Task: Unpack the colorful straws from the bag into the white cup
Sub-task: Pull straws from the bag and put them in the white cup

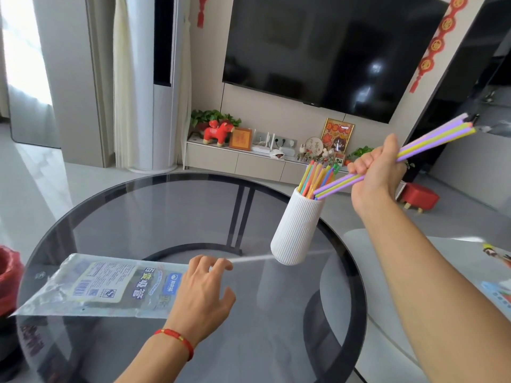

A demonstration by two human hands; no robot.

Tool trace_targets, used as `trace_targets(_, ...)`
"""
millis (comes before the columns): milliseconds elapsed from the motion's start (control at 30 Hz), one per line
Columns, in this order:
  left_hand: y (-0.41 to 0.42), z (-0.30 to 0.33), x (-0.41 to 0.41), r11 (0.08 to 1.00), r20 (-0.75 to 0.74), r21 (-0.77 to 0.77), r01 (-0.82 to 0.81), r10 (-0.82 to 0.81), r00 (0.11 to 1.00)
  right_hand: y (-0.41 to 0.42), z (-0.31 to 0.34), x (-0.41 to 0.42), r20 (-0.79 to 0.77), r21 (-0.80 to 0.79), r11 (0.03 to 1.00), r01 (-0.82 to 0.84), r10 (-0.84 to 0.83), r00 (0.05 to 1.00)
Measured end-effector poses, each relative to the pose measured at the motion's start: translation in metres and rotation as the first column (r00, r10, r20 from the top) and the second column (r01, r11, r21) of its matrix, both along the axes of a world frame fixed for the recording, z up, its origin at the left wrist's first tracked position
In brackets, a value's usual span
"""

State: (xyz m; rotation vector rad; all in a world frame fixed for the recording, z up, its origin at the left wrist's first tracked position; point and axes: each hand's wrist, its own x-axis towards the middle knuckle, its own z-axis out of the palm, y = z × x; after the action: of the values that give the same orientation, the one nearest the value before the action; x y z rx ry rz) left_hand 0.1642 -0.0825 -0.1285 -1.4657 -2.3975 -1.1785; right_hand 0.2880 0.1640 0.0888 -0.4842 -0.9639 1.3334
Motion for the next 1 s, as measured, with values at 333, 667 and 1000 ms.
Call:
trace_targets(333,-0.004,0.001,0.003,1.0,0.042,0.01,-0.024,0.024,0.999,0.009,-0.003,-0.028,0.363,0.195,0.975,0.104,-0.17,0.916)
trace_targets(667,-0.005,-0.001,0.004,1.0,0.036,0.003,-0.026,0.026,0.999,0.013,-0.009,-0.036,0.871,0.277,0.961,0.006,-0.254,0.421)
trace_targets(1000,-0.004,-0.004,0.004,1.0,0.016,-0.002,-0.026,0.026,1.0,0.025,-0.023,-0.035,0.952,0.25,0.963,-0.096,-0.227,0.204)
